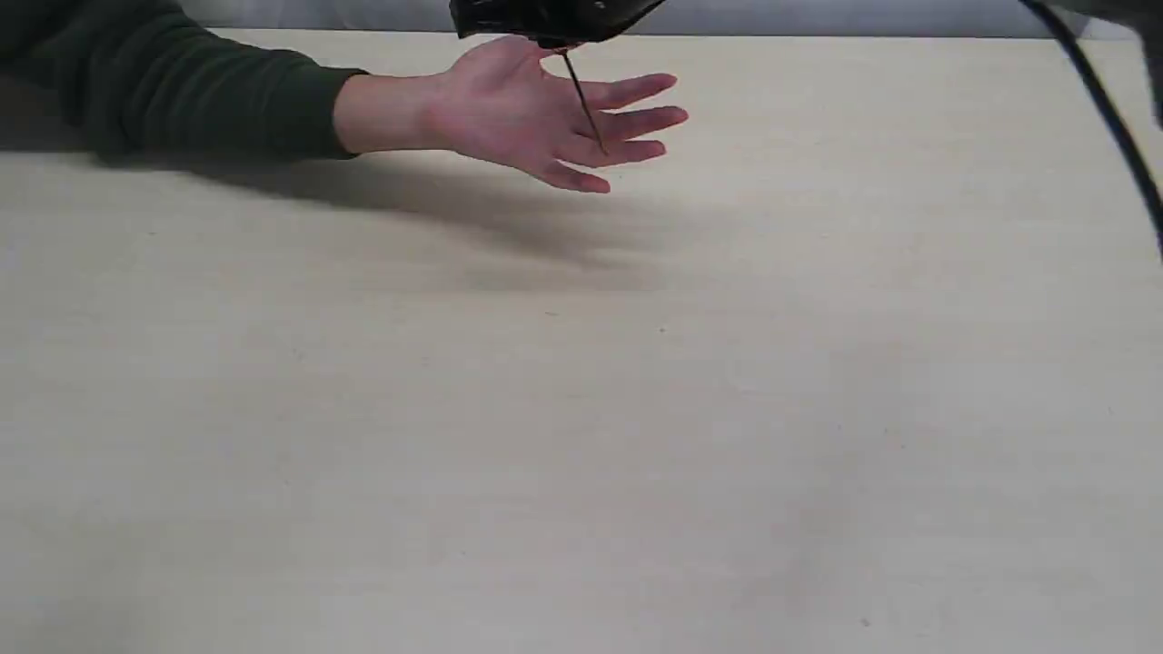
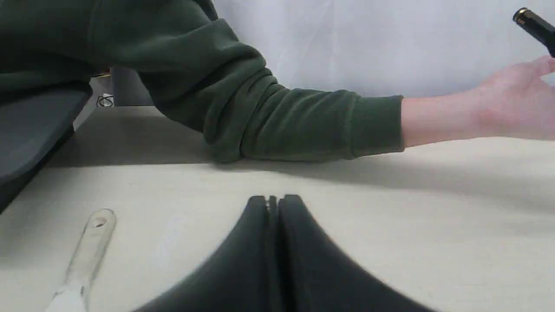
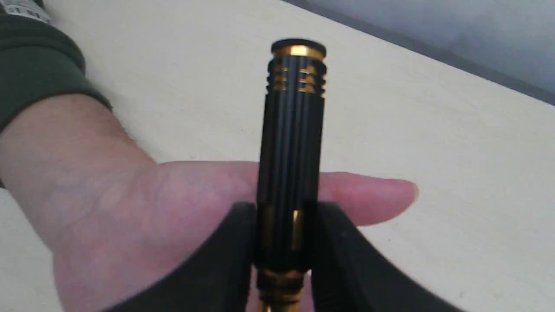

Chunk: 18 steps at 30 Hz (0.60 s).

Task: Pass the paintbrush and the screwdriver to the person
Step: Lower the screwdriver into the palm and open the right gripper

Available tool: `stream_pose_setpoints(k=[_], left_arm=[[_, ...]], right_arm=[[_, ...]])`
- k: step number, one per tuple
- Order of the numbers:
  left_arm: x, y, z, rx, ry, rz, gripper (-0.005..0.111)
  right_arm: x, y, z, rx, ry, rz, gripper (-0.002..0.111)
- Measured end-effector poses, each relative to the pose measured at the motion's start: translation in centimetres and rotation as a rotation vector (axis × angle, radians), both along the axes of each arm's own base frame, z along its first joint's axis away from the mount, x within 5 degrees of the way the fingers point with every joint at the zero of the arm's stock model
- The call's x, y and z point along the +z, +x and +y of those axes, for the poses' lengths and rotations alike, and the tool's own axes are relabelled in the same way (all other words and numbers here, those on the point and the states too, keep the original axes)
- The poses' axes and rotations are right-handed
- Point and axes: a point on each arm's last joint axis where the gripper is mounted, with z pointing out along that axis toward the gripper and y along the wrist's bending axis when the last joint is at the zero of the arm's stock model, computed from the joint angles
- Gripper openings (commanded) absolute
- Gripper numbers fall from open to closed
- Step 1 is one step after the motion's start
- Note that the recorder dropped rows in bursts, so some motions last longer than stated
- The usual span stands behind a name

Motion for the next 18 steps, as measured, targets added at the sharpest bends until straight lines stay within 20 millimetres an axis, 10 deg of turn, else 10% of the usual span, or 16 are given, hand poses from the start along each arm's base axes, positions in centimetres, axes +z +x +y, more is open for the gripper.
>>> stream_pose_setpoints(k=[6,14,18], left_arm=[[0.0,0.0,0.0,0.0,0.0,0.0,0.0],[0.0,0.0,0.0,0.0,0.0,0.0,0.0],[0.0,0.0,0.0,0.0,0.0,0.0,0.0]], right_arm=[[-2.0,1.8,0.7,-0.027,-0.05,0.056,0.007],[-2.2,2.2,0.6,-0.033,-0.055,0.055,0.055],[-1.7,2.3,0.0,-0.048,-0.061,0.057,0.06]])
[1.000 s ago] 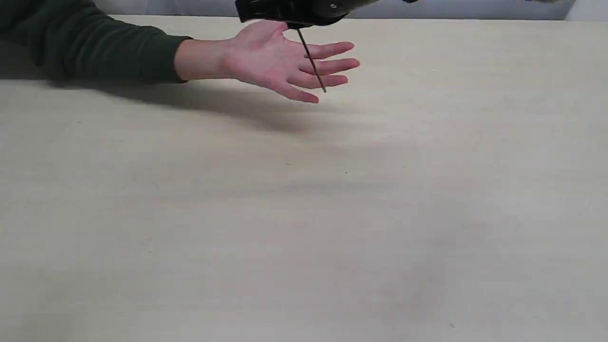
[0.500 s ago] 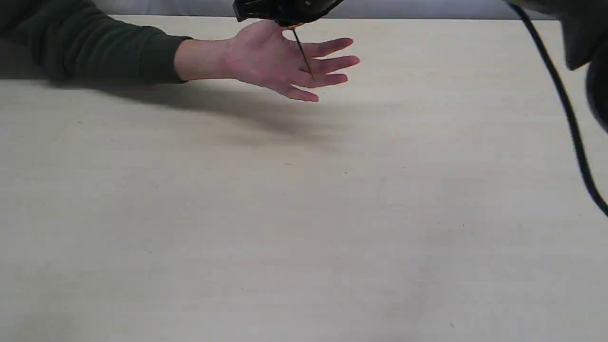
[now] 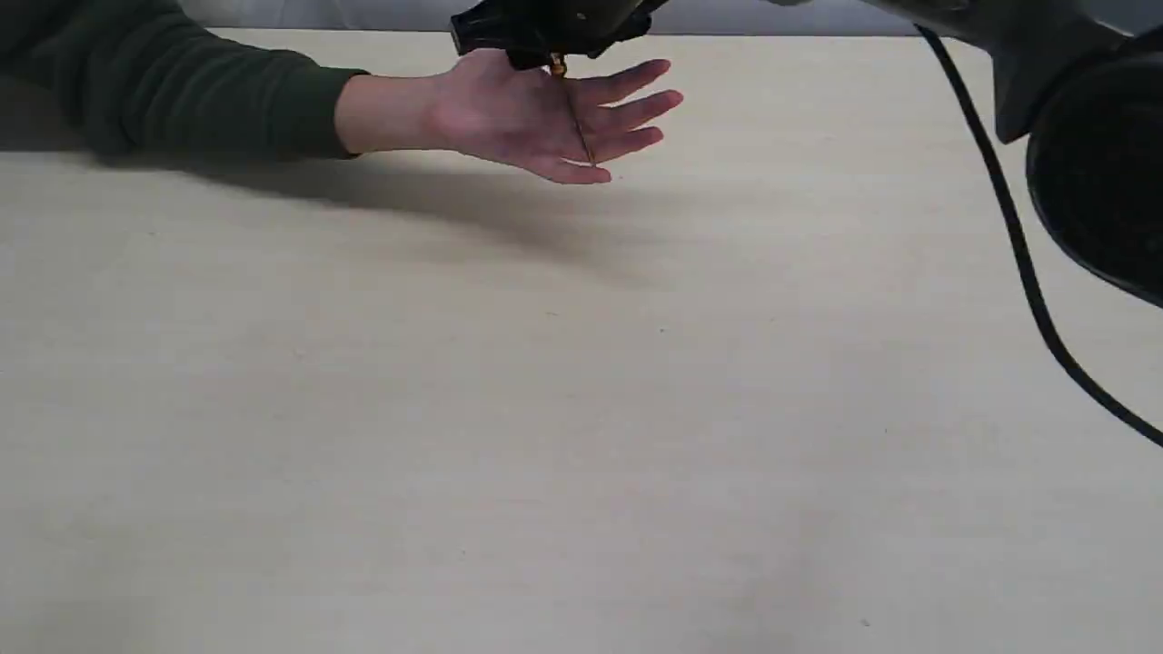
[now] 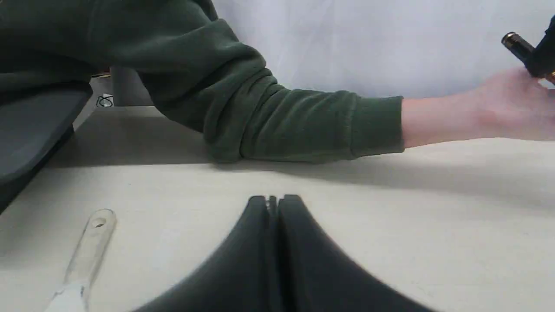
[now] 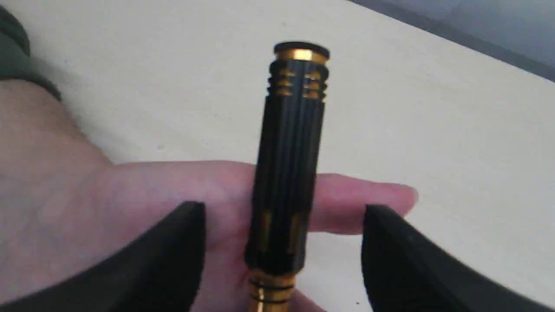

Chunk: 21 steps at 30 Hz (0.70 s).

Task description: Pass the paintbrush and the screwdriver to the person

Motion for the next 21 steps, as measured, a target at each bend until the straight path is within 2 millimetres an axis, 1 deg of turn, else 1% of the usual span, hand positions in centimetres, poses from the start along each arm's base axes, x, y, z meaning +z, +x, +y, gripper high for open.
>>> stream_pose_setpoints(k=[2,5,6,9,11,14,15,16,18,21], left_arm=[[0.0,0.0,0.0,0.0,0.0,0.0,0.0],[0.0,0.0,0.0,0.0,0.0,0.0,0.0],[0.0,0.0,0.0,0.0,0.0,0.0,0.0],[0.0,0.0,0.0,0.0,0.0,0.0,0.0],[0.0,0.0,0.0,0.0,0.0,0.0,0.0],[0.0,0.0,0.0,0.0,0.0,0.0,0.0],[0.0,0.0,0.0,0.0,0.0,0.0,0.0],[0.0,0.0,0.0,0.0,0.0,0.0,0.0],[0.0,0.0,0.0,0.0,0.0,0.0,0.0],[0.0,0.0,0.0,0.0,0.0,0.0,0.0]], right_arm=[[0.5,0.1,-0.6,-0.014,-0.007,0.002,0.06],[1.9,0.2,-2.0,-0.045,-0.009,-0.003,0.059],[2.5,0.2,-2.4,-0.052,-0.006,-0.011,0.058],[3.6,-0.3,-3.3,-0.058,-0.018,-0.023,0.049],[4.2,-1.0,-3.6,-0.056,-0.022,-0.029,0.044],[5.2,-2.1,-4.2,-0.047,-0.018,-0.041,0.043],[5.2,-2.7,-4.4,-0.043,-0.019,-0.038,0.043],[5.7,-3.2,-4.7,-0.038,-0.011,-0.051,0.043],[5.7,-4.5,-5.2,-0.026,-0.008,-0.054,0.043],[6.1,-6.7,-6.2,-0.019,0.017,-0.069,0.038]])
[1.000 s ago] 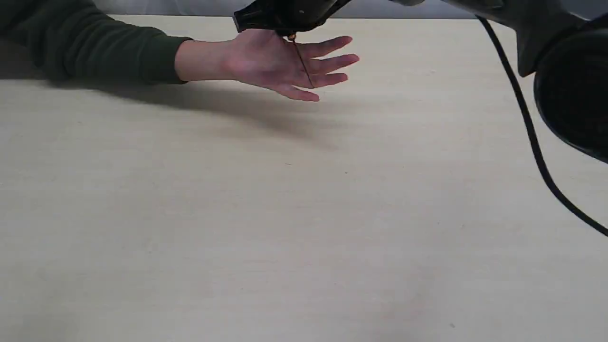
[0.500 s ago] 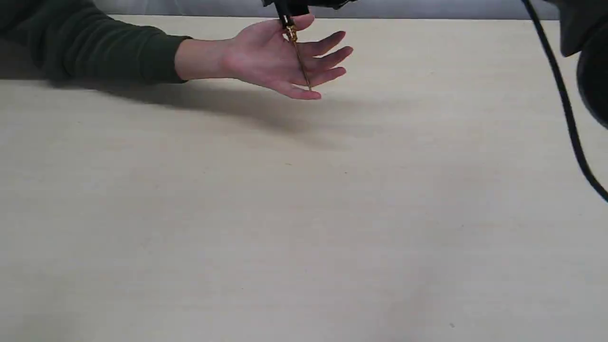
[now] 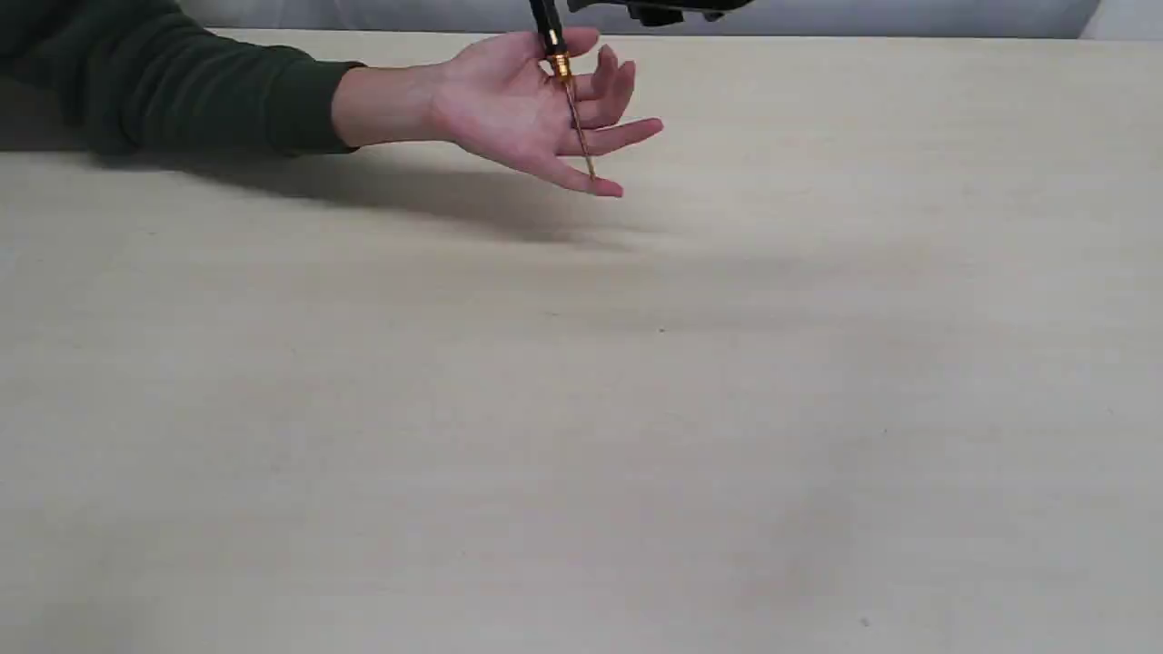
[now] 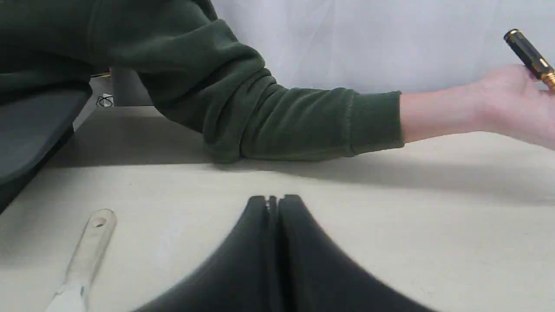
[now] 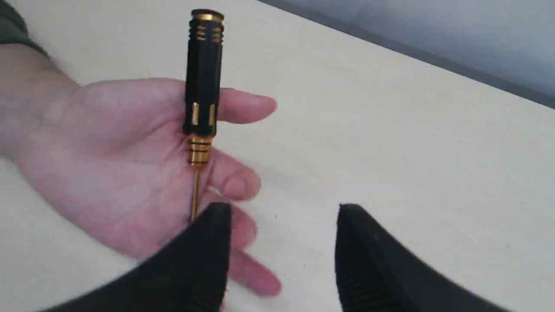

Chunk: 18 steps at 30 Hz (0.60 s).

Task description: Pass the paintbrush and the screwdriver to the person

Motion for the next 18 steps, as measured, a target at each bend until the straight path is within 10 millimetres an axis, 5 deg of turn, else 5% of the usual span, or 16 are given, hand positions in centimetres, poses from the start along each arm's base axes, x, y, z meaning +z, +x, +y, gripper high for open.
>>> stream_pose_setpoints(k=[9,18], left_arm=[[0.0,0.0,0.0,0.0,0.0,0.0,0.0],[0.0,0.0,0.0,0.0,0.0,0.0,0.0]], right_arm=[[0.9,-9.2,-4.0,0.012,0.157,-0.088,0.004],[1.8,-19.0,-8.6,0.021,0.311,-0.23,0.004]])
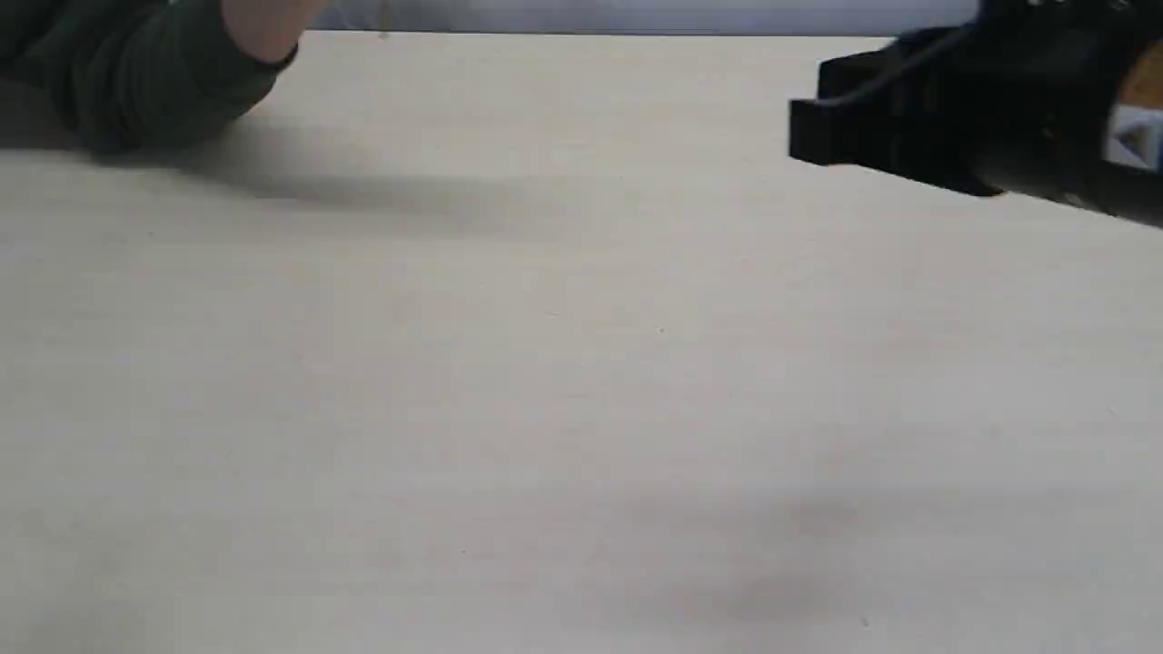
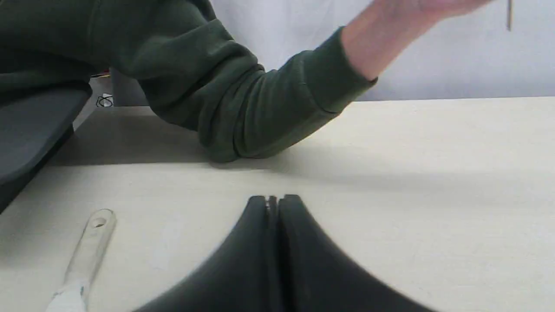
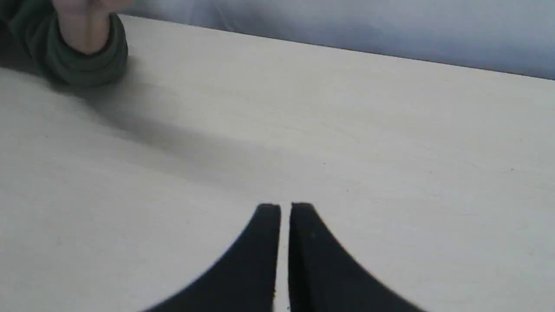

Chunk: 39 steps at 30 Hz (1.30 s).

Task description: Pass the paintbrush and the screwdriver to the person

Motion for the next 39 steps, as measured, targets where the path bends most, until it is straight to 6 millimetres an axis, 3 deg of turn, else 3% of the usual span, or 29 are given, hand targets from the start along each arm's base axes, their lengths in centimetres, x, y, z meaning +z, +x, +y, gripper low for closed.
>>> stream_pose_setpoints(k=[7,17,26,39], left_arm=[[0.0,0.0,0.0,0.0,0.0,0.0,0.0],[0.0,0.0,0.0,0.0,0.0,0.0,0.0],[0.0,0.0,0.0,0.0,0.0,0.0,0.0],[0.0,0.0,0.0,0.0,0.0,0.0,0.0]], right_arm=[[-0.9,-5.5,-2.7,0.001,0.103,-0.094,0.004],[-4.5,-10.4,-4.7,0.046,0.25,-0.26,0.004],[-7.7,-12.7,-5.5,0.092,0.33,-0.385,0.004],[-7.0,-14.4,-6.0,0.146,0.292,-0.576,0.004]])
